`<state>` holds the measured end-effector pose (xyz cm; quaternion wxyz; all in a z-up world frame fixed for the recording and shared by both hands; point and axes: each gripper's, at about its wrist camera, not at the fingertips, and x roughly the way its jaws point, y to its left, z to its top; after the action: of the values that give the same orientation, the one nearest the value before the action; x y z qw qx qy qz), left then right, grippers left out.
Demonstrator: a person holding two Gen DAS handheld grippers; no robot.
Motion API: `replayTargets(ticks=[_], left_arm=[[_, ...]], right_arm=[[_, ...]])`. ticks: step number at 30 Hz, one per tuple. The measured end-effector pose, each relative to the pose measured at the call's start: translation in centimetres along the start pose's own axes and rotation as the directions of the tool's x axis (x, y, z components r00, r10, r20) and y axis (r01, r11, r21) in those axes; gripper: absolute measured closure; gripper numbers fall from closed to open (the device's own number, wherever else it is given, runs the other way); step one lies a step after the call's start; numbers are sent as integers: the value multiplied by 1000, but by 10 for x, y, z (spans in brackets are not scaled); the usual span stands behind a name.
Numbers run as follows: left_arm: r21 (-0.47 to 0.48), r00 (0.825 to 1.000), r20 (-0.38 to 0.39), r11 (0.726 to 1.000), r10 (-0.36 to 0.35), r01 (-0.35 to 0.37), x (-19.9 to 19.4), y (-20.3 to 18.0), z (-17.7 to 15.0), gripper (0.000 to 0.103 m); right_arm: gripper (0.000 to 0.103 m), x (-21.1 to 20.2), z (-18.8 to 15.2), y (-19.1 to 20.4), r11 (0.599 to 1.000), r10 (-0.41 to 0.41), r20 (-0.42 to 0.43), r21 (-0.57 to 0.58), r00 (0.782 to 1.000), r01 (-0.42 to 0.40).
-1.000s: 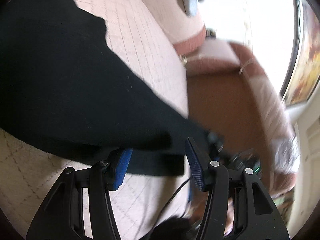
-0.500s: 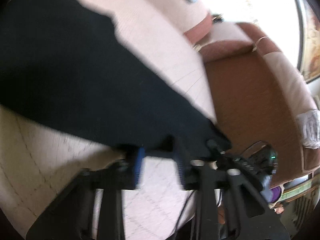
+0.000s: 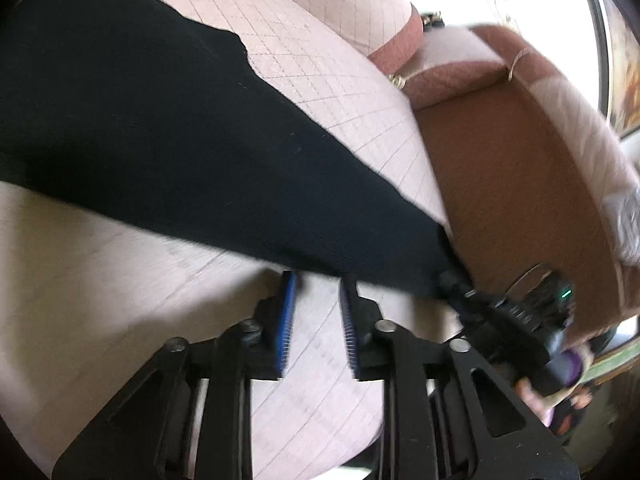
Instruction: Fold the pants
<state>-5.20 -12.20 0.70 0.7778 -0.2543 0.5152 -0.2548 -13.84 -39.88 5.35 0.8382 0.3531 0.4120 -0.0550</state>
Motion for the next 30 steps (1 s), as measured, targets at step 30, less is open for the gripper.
replayTargets(ticks=[30], left_arm=[[-117,872,221,899,438,-422,-179,191,100,53]], right_arm=[[77,138,-153,294,361,116,-328,-866,938,-347]])
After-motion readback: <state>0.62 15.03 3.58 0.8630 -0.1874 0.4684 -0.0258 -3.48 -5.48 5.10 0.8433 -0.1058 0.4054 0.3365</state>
